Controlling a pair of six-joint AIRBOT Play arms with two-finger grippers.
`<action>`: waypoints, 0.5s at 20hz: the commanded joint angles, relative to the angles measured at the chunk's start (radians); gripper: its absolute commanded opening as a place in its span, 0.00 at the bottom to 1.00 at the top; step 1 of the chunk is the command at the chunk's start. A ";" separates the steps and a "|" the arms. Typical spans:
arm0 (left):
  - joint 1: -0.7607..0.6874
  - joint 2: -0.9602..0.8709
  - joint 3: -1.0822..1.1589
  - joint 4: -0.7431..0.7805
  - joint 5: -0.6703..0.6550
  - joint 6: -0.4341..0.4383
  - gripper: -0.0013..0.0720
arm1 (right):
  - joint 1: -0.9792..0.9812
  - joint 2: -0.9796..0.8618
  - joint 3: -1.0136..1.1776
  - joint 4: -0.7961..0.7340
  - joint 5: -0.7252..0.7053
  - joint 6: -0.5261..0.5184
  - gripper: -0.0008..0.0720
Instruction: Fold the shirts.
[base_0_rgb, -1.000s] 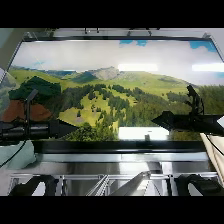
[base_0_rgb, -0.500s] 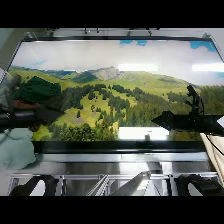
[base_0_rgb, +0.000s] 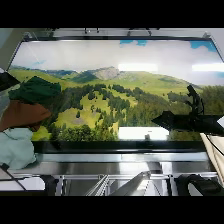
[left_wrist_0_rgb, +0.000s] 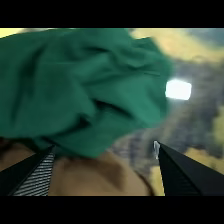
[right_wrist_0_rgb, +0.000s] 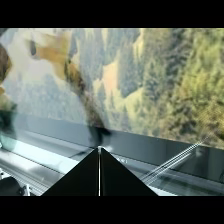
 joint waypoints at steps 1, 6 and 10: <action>0.013 -0.298 0.172 0.085 -0.061 0.005 1.00 | 0.001 0.000 0.000 0.000 0.000 0.000 0.05; -0.053 -0.503 0.378 0.031 -0.198 -0.020 0.58 | 0.001 -0.001 0.000 0.000 -0.011 -0.001 0.05; -0.129 -0.467 0.528 -0.313 -0.353 -0.039 0.02 | 0.001 -0.001 0.000 0.000 -0.011 -0.041 0.05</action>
